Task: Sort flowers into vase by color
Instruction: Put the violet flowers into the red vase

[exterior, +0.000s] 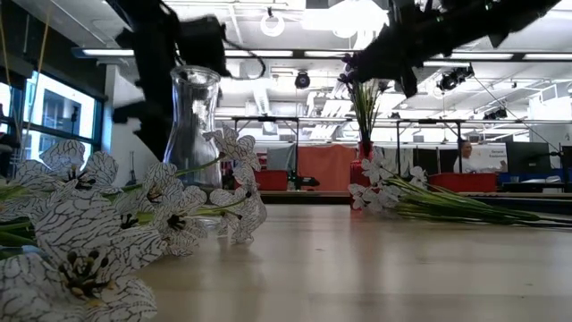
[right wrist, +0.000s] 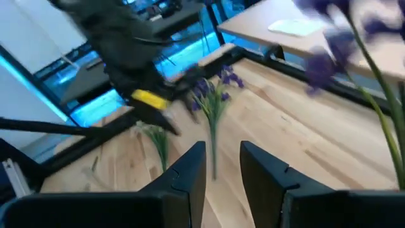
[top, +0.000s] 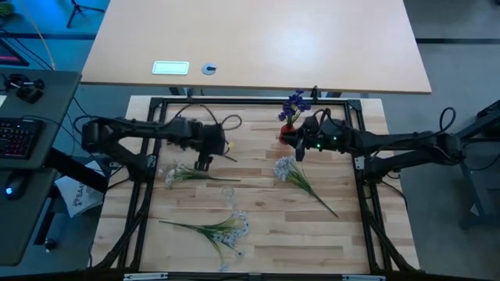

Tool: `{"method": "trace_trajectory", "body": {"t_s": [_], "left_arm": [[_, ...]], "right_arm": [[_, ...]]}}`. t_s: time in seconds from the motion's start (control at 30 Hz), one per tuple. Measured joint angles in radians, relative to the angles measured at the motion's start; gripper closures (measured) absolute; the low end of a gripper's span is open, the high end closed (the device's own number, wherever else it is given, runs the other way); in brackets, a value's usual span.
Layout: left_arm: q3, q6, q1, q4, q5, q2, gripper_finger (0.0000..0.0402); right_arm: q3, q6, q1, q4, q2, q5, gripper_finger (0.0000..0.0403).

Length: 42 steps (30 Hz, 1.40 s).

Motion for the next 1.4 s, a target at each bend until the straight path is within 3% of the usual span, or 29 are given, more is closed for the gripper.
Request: {"method": "trace_trajectory", "body": {"t_s": [0.17,0.3,0.53,0.67,0.77,0.83,1.03,1.17,1.27,1.4], "left_arm": [[0.0,0.084,0.116,0.05,0.02,0.084,0.0201],[0.0,0.151,0.155,0.034,0.037,0.182,0.0201],[0.004,0.213,0.17,0.049,0.075,0.264,0.0206],[0.005,0.171,0.179,0.034,0.091,0.276,0.0268],[0.001,0.097,0.18,0.016,0.142,0.251,0.0362],[-0.004,0.036,0.182,0.018,0.173,0.202,0.0387],[0.04,-0.141,0.175,-0.005,0.196,-0.073,0.0398],[0.117,-0.38,0.174,-0.006,0.214,-0.242,0.0399],[0.189,-0.642,0.175,-0.01,0.329,-0.309,0.04],[0.283,-0.966,0.171,-0.009,0.534,-0.323,0.0401]], "right_arm": [[0.137,-0.122,0.037,-0.211,0.005,0.041,0.0269],[0.237,-0.126,0.045,-0.348,0.003,0.092,0.0236],[0.323,-0.126,0.045,-0.428,0.003,0.085,0.0213],[0.348,-0.145,0.045,-0.432,0.003,0.012,0.0222],[0.353,-0.148,0.053,-0.436,0.003,-0.026,0.0239],[0.353,-0.148,0.064,-0.436,0.004,-0.039,0.0254],[0.353,-0.166,0.107,-0.263,0.005,-0.047,0.0284],[0.355,-0.301,0.126,-0.11,0.015,-0.005,0.0279],[0.401,-0.445,0.136,-0.107,0.059,0.029,0.0264],[0.552,-0.697,0.148,-0.243,0.169,0.035,0.0226]]}}
